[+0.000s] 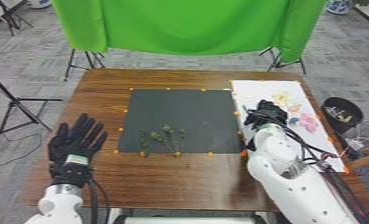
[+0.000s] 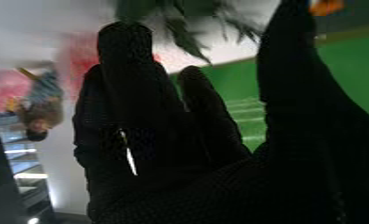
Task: Arrange flowers
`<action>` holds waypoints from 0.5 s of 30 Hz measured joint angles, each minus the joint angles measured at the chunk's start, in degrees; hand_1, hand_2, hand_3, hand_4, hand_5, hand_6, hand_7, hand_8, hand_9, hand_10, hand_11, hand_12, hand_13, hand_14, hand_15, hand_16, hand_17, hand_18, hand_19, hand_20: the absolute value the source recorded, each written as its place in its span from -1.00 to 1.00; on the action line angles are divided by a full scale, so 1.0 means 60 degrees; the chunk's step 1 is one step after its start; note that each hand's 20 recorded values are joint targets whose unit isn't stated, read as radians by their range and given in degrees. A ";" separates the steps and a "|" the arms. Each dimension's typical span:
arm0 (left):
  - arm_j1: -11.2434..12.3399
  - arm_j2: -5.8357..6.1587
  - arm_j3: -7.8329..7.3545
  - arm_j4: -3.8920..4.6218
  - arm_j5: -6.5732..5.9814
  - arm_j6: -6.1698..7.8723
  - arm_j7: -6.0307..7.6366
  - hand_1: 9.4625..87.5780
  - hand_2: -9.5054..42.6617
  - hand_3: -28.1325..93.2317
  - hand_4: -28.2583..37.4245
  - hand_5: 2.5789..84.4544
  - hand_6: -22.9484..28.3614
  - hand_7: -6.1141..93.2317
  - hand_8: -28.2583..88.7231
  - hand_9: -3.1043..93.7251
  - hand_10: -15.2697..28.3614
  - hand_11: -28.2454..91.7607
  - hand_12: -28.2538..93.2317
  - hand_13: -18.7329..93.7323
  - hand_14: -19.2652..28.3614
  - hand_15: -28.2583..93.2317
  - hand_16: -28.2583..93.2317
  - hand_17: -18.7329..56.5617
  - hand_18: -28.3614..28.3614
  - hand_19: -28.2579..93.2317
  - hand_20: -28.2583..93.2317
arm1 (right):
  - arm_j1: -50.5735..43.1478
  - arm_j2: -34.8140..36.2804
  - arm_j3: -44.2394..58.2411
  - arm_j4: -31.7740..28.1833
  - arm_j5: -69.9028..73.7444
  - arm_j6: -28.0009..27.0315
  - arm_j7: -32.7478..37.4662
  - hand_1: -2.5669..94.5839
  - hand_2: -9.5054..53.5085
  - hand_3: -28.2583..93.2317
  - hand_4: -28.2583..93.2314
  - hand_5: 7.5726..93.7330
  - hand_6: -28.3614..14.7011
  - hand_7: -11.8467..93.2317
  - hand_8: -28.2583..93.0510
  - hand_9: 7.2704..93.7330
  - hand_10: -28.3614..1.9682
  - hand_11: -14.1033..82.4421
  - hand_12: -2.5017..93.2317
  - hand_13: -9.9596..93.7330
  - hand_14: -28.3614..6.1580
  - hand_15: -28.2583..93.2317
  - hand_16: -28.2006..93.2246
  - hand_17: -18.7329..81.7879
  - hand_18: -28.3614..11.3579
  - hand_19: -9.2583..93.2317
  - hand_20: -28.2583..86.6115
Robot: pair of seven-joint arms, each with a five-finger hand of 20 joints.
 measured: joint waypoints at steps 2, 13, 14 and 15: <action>0.0037 0.0009 -0.0035 -0.0001 -0.0010 0.0033 0.0035 -0.59 0.06 0.67 -1.00 -0.02 0.30 -0.57 -0.66 -0.30 0.41 -0.06 -0.34 -0.23 0.53 0.21 -0.68 -0.68 0.52 0.09 -0.40 | -0.0063 -0.0065 0.0072 0.0025 0.0086 -0.0262 0.0062 0.16 -1.00 0.64 -1.00 0.00 -0.15 -0.59 -0.70 0.24 -0.43 -0.51 -0.71 0.63 0.09 0.24 -0.12 0.03 -0.87 0.82 0.06; 0.0088 -0.0007 0.0021 -0.0082 -0.0517 0.0334 0.0120 -0.59 0.04 0.67 -1.00 -0.04 0.31 -0.55 -0.66 -0.34 0.40 -0.04 -0.34 -0.24 0.53 0.23 -0.68 -0.68 0.52 0.10 -0.39 | -0.0172 -0.0235 0.0394 -0.0040 -0.0012 -0.0507 -0.0401 0.43 -1.00 0.56 -1.00 0.47 0.31 0.19 -0.37 0.75 0.16 -0.61 -0.46 0.86 0.47 0.12 0.12 0.14 -0.72 0.86 0.18; 0.0103 -0.0008 0.0021 -0.0087 -0.0532 0.0358 0.0131 -0.59 0.03 0.68 -1.00 -0.04 0.31 -0.55 -0.66 -0.35 0.40 -0.04 -0.34 -0.24 0.53 0.23 -0.68 -0.68 0.52 0.11 -0.39 | -0.0231 -0.0253 0.0402 -0.0049 -0.0075 -0.0430 -0.0409 0.44 -1.00 0.57 -1.00 0.51 0.31 0.19 -0.36 0.82 0.21 -0.63 -0.43 0.90 0.49 0.12 0.12 0.17 -0.73 0.87 0.19; 0.0118 -0.0009 0.0021 -0.0095 -0.0539 0.0390 0.0146 -0.59 0.03 0.68 -1.00 -0.04 0.31 -0.55 -0.66 -0.35 0.39 -0.03 -0.34 -0.24 0.53 0.23 -0.68 -0.68 0.52 0.11 -0.39 | -0.0288 -0.0277 0.0410 -0.0053 -0.0134 -0.0312 -0.0410 0.44 -1.00 0.59 -1.00 0.52 0.31 0.19 -0.36 0.85 0.23 -0.63 -0.41 0.91 0.49 0.13 0.13 0.18 -0.74 0.88 0.20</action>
